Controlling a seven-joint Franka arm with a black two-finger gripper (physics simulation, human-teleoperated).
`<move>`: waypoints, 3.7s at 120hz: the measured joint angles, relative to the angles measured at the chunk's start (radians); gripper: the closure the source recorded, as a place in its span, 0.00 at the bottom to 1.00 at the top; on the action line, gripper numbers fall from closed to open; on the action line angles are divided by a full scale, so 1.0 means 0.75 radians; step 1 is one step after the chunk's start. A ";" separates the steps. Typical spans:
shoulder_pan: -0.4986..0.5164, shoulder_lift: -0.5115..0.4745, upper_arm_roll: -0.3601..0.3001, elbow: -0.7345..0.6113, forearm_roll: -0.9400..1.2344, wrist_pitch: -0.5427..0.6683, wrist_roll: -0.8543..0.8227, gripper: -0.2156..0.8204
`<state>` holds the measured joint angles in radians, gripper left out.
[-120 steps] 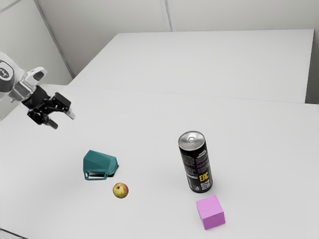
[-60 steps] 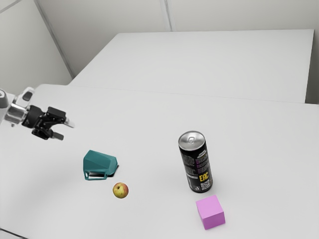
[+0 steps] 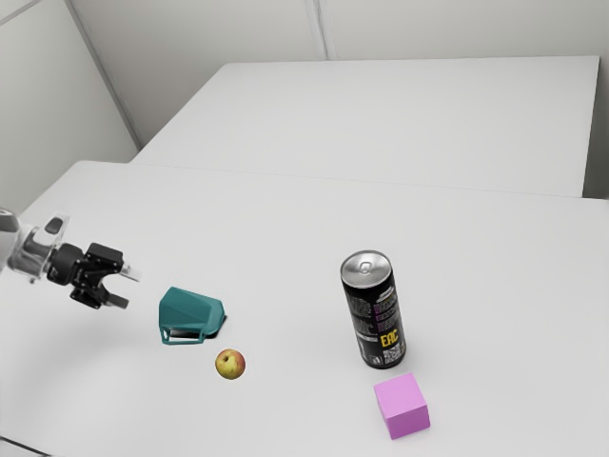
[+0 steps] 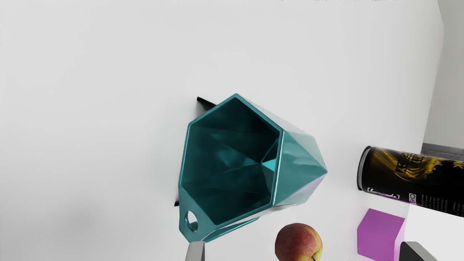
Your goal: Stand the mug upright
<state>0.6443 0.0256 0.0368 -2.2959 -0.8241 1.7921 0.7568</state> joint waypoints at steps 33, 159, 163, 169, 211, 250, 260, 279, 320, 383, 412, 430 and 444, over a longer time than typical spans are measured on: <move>-0.003 0.126 0.000 0.023 -0.108 -0.046 0.146 0.23; -0.089 0.191 -0.020 0.013 -0.180 -0.088 0.440 0.23; -0.098 0.191 -0.020 0.013 -0.180 -0.088 0.442 0.23; -0.106 0.191 -0.020 0.013 -0.180 -0.089 0.444 0.23; -0.137 0.199 -0.026 0.013 -0.181 -0.095 0.457 0.39; -0.139 0.197 -0.036 0.013 -0.183 -0.100 0.464 0.75; -0.142 0.194 -0.042 0.013 -0.183 -0.101 0.461 0.83; -0.143 0.189 -0.045 0.013 -0.183 -0.100 0.456 0.91; -0.196 0.061 -0.042 0.019 -0.176 -0.094 0.435 0.96; -0.384 -0.161 -0.141 0.219 0.395 -0.037 0.122 0.97; -0.515 -0.232 -0.187 0.208 0.671 0.071 -0.135 0.97; -0.547 -0.297 -0.203 0.176 0.781 0.116 -0.283 0.97; -0.561 -0.316 -0.233 0.132 0.835 0.174 -0.385 0.97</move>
<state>0.2233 -0.2111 -0.1376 -2.1966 -0.1978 1.9229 0.4681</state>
